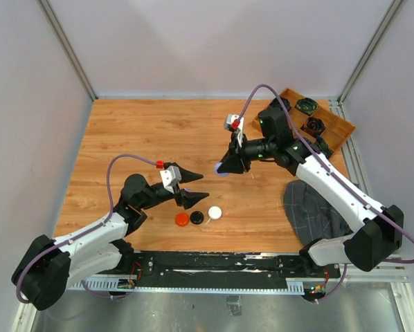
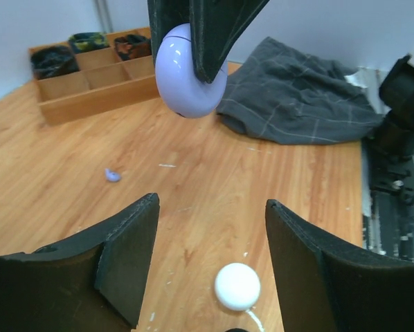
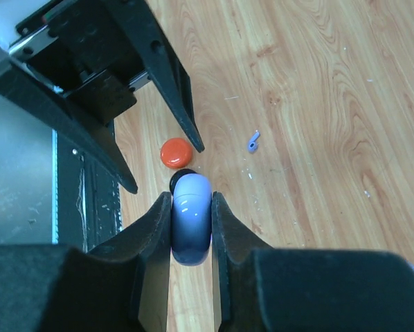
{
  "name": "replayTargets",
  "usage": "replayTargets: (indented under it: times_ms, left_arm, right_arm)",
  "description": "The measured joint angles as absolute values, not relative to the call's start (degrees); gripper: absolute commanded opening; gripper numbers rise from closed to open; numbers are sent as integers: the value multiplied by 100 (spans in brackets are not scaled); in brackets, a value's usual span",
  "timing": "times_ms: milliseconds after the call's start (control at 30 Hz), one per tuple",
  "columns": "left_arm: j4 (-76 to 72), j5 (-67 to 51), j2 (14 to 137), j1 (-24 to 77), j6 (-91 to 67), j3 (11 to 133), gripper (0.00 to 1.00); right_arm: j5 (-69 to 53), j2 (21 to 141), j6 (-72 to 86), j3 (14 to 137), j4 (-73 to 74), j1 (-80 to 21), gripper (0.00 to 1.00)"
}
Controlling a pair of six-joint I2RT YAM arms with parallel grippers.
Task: Insert the wireless bluetooth earbuds into the charging case
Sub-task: Pick up the charging case at the center of the board, then open the charging case.
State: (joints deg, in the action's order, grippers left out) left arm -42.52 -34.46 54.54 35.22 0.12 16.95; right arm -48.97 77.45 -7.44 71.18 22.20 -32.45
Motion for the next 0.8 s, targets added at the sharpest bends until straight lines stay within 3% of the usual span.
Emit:
replayTargets:
  times_ms: [567, 800]
  left_arm:
    - [-4525, -4713, 6228, 3380, -799, 2265, 39]
    - [-4530, -4829, 6250, 3380, -799, 2268, 33]
  right_arm:
    - [-4740, 8431, -3052, 8455, 4418, -4150, 2]
    - [-4427, 8676, -3361, 8709, 4836, -4464, 2]
